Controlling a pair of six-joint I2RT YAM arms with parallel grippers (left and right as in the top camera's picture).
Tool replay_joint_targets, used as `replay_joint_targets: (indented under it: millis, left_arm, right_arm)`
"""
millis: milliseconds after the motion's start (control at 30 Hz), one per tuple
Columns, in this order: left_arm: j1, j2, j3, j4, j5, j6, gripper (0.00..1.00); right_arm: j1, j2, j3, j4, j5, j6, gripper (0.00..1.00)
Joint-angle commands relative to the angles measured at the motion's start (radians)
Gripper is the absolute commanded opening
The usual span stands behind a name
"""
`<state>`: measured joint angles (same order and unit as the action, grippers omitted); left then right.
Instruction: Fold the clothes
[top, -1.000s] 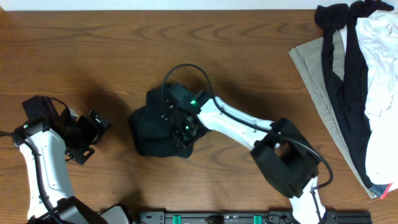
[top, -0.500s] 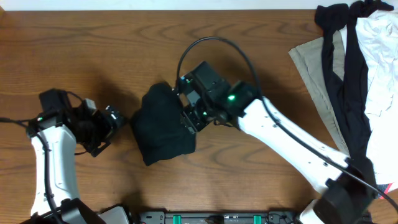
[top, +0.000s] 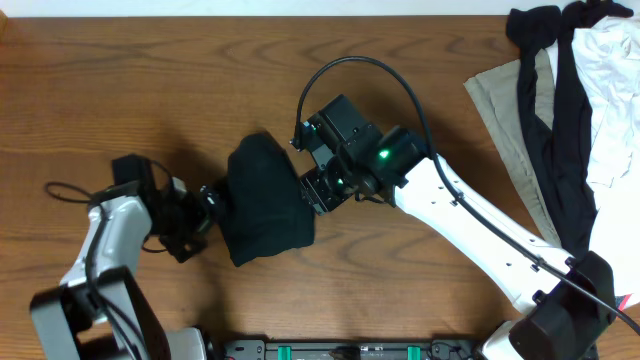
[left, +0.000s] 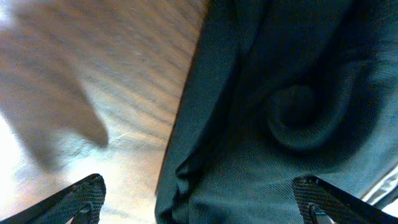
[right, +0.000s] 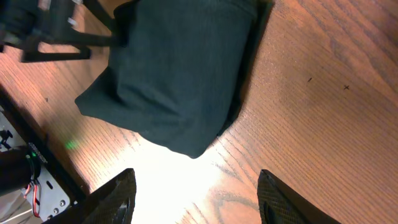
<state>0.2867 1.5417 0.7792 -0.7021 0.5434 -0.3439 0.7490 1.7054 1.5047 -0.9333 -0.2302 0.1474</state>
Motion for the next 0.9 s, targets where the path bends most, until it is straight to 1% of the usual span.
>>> replay_joint_targets:
  millis: [0, 133, 167, 200, 233, 267, 300, 333, 433, 500, 600, 667, 767, 867]
  left_arm:
    - [-0.055, 0.046, -0.001, 0.041, -0.001, -0.011, 0.98]
    - [-0.105, 0.099, -0.001, 0.098, 0.0, -0.044, 0.99]
    - [-0.115, 0.111, -0.001, 0.107, -0.001, -0.047, 0.98]
    - [-0.122, 0.12, -0.001, 0.113, -0.001, -0.047, 0.93]
    - [-0.128, 0.127, -0.001, 0.118, -0.001, -0.047, 0.82]
    - [-0.132, 0.132, -0.001, 0.122, -0.005, -0.047, 0.67]
    - [-0.133, 0.135, -0.001, 0.126, -0.012, -0.047, 0.55]
    - [-0.133, 0.136, -0.001, 0.133, -0.013, -0.047, 0.47]
    - [-0.133, 0.135, -0.001, 0.161, -0.013, -0.047, 0.31]
    - [-0.133, 0.135, -0.001, 0.183, -0.014, -0.043, 0.06]
    - [-0.133, 0.128, 0.018, 0.188, -0.058, -0.036, 0.06]
    - [-0.133, 0.111, 0.048, 0.171, -0.097, 0.014, 0.06]
    - [-0.127, 0.075, 0.112, 0.117, -0.203, 0.054, 0.06]
    - [-0.093, 0.037, 0.19, 0.093, -0.28, 0.106, 0.06]
  right_arm:
    - [-0.006, -0.009, 0.002, -0.003, 0.006, -0.014, 0.61]
    - [-0.005, -0.009, 0.002, -0.006, 0.006, -0.014, 0.6]
    - [-0.005, -0.009, 0.002, -0.008, 0.006, -0.014, 0.6]
    - [-0.005, -0.009, 0.002, -0.01, 0.006, -0.014, 0.6]
    - [-0.005, -0.009, 0.002, -0.012, 0.006, -0.014, 0.6]
    - [-0.005, -0.009, 0.002, -0.014, 0.006, -0.014, 0.6]
    - [-0.005, -0.009, 0.002, -0.018, 0.006, -0.014, 0.6]
    - [-0.005, -0.009, 0.002, -0.021, 0.007, -0.014, 0.6]
    - [-0.005, -0.009, 0.002, -0.03, 0.015, -0.014, 0.6]
    - [-0.005, -0.009, 0.002, -0.037, 0.021, -0.014, 0.59]
    - [-0.005, -0.009, 0.0, -0.047, 0.022, -0.014, 0.59]
    - [-0.005, -0.009, 0.0, -0.052, 0.029, -0.014, 0.59]
    - [-0.005, -0.009, 0.0, -0.055, 0.04, -0.014, 0.59]
    - [-0.006, -0.009, 0.0, -0.057, 0.042, -0.014, 0.59]
